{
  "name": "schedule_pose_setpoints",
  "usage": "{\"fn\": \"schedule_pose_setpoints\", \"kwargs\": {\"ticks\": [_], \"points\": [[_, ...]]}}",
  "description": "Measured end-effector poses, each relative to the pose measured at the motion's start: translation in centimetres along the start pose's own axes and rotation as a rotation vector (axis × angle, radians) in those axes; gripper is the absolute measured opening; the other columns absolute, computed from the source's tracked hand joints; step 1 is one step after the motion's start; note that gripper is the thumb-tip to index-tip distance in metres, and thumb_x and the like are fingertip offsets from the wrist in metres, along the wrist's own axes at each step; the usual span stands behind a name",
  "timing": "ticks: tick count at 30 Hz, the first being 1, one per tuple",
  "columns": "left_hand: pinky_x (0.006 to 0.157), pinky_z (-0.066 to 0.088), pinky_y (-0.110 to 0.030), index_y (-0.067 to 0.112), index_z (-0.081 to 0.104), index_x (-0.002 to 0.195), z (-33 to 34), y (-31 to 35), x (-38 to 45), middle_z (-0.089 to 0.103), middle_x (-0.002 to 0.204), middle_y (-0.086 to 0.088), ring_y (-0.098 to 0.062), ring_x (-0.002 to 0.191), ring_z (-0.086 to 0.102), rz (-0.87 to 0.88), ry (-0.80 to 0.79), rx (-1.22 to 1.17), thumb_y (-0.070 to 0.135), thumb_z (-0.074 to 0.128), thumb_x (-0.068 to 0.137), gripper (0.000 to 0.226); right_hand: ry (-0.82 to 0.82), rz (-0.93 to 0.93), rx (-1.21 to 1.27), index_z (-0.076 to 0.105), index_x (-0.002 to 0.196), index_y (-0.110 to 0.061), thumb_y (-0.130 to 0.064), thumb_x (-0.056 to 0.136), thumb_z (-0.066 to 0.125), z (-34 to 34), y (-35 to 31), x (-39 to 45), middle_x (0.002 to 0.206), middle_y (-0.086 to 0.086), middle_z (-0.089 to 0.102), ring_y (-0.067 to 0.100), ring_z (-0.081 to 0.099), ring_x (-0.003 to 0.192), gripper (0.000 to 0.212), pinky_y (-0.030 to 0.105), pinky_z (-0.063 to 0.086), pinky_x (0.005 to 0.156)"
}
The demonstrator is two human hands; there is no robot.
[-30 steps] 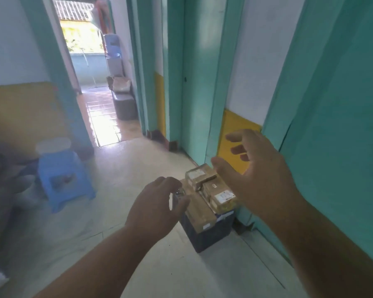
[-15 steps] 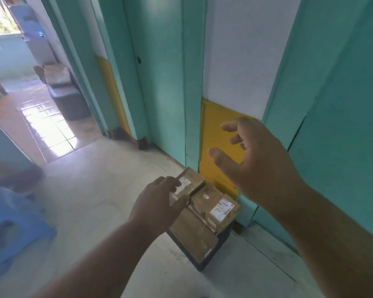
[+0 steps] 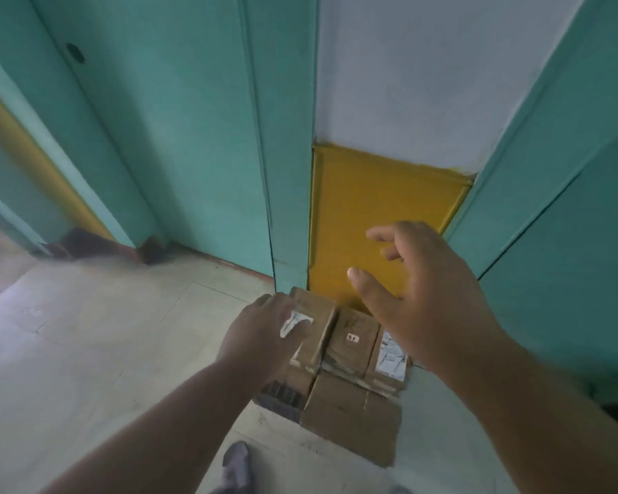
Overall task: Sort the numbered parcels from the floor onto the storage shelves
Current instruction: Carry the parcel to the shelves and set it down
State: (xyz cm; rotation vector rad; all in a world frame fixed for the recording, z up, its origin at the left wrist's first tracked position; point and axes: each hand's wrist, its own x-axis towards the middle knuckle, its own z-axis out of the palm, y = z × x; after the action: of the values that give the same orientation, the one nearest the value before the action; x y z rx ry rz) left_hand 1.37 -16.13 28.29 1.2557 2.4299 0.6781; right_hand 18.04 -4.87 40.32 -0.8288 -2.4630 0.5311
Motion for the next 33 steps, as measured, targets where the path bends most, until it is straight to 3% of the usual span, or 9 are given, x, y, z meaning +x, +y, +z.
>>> {"fn": "schedule_pose_setpoints", "kwargs": {"ticks": [9, 13, 16, 19, 22, 24, 28, 31, 33], "points": [[0.063, 0.042, -0.025, 0.029, 0.056, 0.123, 7.8, -9.9, 10.1, 0.06, 0.102, 0.015, -0.007, 0.085, 0.058, -0.072, -0.252, -0.059, 0.046, 0.06, 0.092, 0.036, -0.099, 0.246, -0.126, 0.057, 0.125, -0.018, -0.048, 0.088, 0.054, 12.4, 3.5, 3.7, 0.115, -0.005, 0.059, 0.008, 0.056, 0.097, 0.048, 0.009, 0.037, 0.068], [0.056, 0.032, -0.017, 0.026, 0.049, 0.138, 13.7, -14.9, 12.5, 0.05, 0.091, 0.023, 0.002, 0.076, 0.048, -0.152, -0.289, -0.077, 0.038, 0.06, 0.094, 0.048, -0.148, 0.322, -0.134, 0.057, 0.121, -0.021, -0.048, 0.087, 0.058, 19.9, 7.6, 3.6, 0.112, -0.005, 0.06, 0.011, 0.057, 0.096, 0.044, 0.023, 0.049, 0.068], [0.055, 0.038, -0.02, 0.033, 0.055, 0.126, 17.8, -19.2, 13.3, 0.062, 0.108, 0.012, -0.005, 0.084, 0.057, -0.241, -0.339, -0.075, 0.041, 0.06, 0.093, 0.034, -0.234, 0.376, -0.131, 0.058, 0.121, -0.022, -0.05, 0.086, 0.057, 26.4, 10.6, 3.3, 0.112, -0.007, 0.059, 0.011, 0.055, 0.102, 0.044, 0.023, 0.045, 0.075], [0.063, 0.051, -0.029, 0.035, 0.052, 0.124, 21.4, -22.3, 14.3, 0.061, 0.11, 0.006, -0.011, 0.081, 0.06, -0.345, -0.355, -0.081, 0.04, 0.062, 0.091, 0.035, -0.258, 0.413, -0.114, 0.059, 0.123, -0.019, -0.041, 0.09, 0.064, 31.8, 14.3, 4.2, 0.111, -0.007, 0.057, 0.01, 0.052, 0.101, 0.04, 0.022, 0.034, 0.076], [0.064, 0.052, -0.032, 0.029, 0.044, 0.131, 24.6, -24.5, 14.7, 0.056, 0.118, -0.001, -0.013, 0.079, 0.057, -0.479, -0.323, -0.133, 0.042, 0.066, 0.089, 0.049, -0.288, 0.46, -0.137, 0.057, 0.124, -0.017, -0.038, 0.09, 0.066, 36.6, 18.7, 5.3, 0.12, -0.001, 0.058, 0.015, 0.054, 0.107, 0.04, 0.025, 0.036, 0.077], [0.055, 0.044, -0.027, 0.025, 0.042, 0.136, 26.2, -25.6, 14.7, 0.052, 0.126, -0.004, -0.011, 0.077, 0.054, -0.554, -0.331, -0.186, 0.041, 0.065, 0.09, 0.053, -0.342, 0.505, -0.175, 0.053, 0.13, -0.017, -0.04, 0.091, 0.065, 39.5, 21.5, 5.8, 0.126, 0.003, 0.054, 0.02, 0.054, 0.111, 0.047, 0.029, 0.04, 0.079], [0.047, 0.048, -0.03, 0.031, 0.047, 0.127, 28.6, -27.4, 15.0, 0.059, 0.116, -0.001, -0.016, 0.068, 0.063, -0.664, -0.375, -0.338, 0.039, 0.061, 0.093, 0.038, -0.522, 0.63, -0.229, 0.028, 0.153, -0.018, -0.039, 0.096, 0.059, 43.3, 25.7, 6.5, 0.156, 0.01, 0.028, 0.029, 0.037, 0.138, 0.068, 0.04, 0.036, 0.106], [0.068, 0.062, -0.051, 0.027, 0.053, 0.117, 29.4, -28.0, 15.5, 0.07, 0.093, -0.002, -0.022, 0.071, 0.067, -0.786, -0.405, -0.581, 0.028, 0.065, 0.092, 0.027, -0.595, 0.684, -0.162, 0.019, 0.157, -0.019, -0.038, 0.098, 0.057, 44.8, 26.7, 6.8, 0.16, 0.009, 0.021, 0.03, 0.033, 0.142, 0.073, 0.042, 0.034, 0.109], [0.082, 0.061, -0.053, 0.027, 0.058, 0.108, 29.2, -28.1, 15.7, 0.072, 0.092, -0.003, -0.022, 0.081, 0.072, -0.848, -0.405, -0.669, 0.021, 0.066, 0.092, 0.019, -0.549, 0.703, -0.122, 0.022, 0.156, -0.018, -0.036, 0.097, 0.058, 45.1, 26.7, 6.8, 0.157, 0.009, 0.025, 0.029, 0.038, 0.138, 0.072, 0.04, 0.037, 0.106]]}}
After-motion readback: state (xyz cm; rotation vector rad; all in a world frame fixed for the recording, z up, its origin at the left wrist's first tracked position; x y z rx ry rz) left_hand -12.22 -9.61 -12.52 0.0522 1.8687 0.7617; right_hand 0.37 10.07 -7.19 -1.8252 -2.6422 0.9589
